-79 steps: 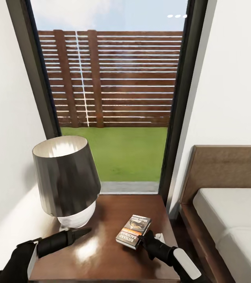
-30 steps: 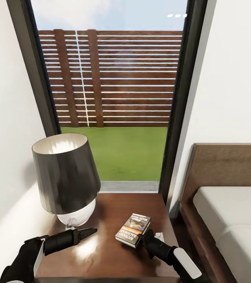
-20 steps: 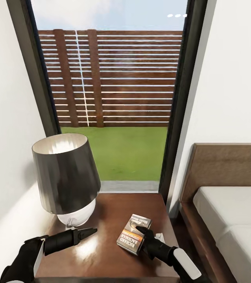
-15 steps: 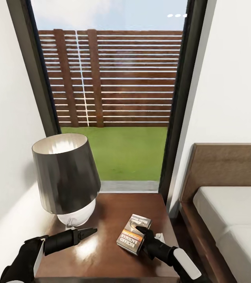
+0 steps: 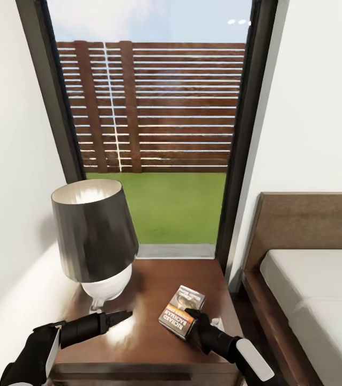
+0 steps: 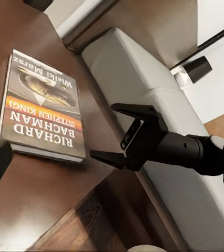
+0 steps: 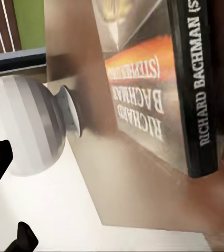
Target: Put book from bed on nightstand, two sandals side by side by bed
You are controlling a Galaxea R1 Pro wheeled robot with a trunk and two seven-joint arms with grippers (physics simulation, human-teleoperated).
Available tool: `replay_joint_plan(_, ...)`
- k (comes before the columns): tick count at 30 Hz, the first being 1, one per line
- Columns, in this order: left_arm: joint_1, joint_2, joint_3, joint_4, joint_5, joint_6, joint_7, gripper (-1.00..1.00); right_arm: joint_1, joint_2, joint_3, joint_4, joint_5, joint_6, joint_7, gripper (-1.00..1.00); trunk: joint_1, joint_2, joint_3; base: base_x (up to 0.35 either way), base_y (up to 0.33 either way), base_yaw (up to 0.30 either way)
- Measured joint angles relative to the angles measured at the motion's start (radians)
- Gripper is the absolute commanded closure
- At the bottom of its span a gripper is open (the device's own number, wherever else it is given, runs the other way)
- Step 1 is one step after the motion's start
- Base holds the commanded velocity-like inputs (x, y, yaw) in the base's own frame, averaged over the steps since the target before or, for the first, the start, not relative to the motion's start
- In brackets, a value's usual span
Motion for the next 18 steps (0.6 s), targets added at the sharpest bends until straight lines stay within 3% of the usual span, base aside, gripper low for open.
replay_joint_plan(18,0.0,0.0,0.0,0.0,0.0,0.0,0.002,-1.0,0.0,0.001,0.0,0.0,0.0,0.0,0.0,-1.0,-0.001,0.0,0.0,-0.022,0.0,0.0)
